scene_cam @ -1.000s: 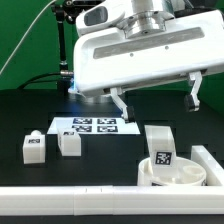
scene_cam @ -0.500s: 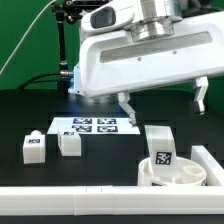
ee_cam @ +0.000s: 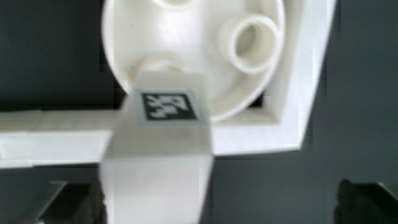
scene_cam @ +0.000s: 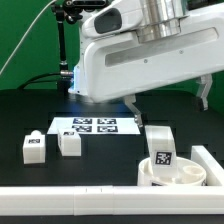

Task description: Assemble stool

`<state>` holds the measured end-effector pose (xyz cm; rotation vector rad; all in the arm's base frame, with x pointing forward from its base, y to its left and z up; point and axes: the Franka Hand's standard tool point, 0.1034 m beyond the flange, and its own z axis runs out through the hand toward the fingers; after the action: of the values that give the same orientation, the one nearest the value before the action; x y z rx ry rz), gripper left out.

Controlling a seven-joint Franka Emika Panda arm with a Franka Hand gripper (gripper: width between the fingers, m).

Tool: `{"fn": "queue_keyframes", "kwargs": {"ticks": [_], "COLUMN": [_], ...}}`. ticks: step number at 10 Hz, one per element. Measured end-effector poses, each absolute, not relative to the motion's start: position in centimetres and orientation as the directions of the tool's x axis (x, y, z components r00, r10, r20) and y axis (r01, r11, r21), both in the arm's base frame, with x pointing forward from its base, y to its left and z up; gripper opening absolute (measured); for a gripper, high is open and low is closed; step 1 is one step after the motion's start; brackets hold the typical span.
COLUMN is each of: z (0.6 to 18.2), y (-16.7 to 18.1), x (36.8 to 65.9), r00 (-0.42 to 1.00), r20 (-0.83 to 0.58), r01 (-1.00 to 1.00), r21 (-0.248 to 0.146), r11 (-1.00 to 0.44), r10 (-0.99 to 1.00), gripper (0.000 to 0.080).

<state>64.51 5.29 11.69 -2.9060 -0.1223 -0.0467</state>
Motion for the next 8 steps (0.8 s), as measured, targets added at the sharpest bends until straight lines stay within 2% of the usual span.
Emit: {"fn": "queue_keyframes", "kwargs": {"ticks": [1, 2, 4, 6, 8], "z": [12.1, 12.3, 12.2, 12.2, 12.3], "y": [5.2, 5.6, 5.8, 5.8, 6.3], "x": [65.1, 65.5, 65.5, 65.5, 65.8], "r00": [0.988, 0.967, 0.962, 0.906, 0.74], "r20": [0.059, 0.083, 0.087, 0.105, 0.13], "r01": [0.152, 0.252, 0.27, 0.421, 0.67], "r21": [-0.198, -0.131, -0.134, -0.114, -0.044], "r11": [-0.968, -0.959, -0.953, -0.9, -0.741], "r10": [0.142, 0.243, 0.261, 0.411, 0.66], "gripper": [0.0649, 0.0649, 0.0649, 0.0649, 0.0649]}}
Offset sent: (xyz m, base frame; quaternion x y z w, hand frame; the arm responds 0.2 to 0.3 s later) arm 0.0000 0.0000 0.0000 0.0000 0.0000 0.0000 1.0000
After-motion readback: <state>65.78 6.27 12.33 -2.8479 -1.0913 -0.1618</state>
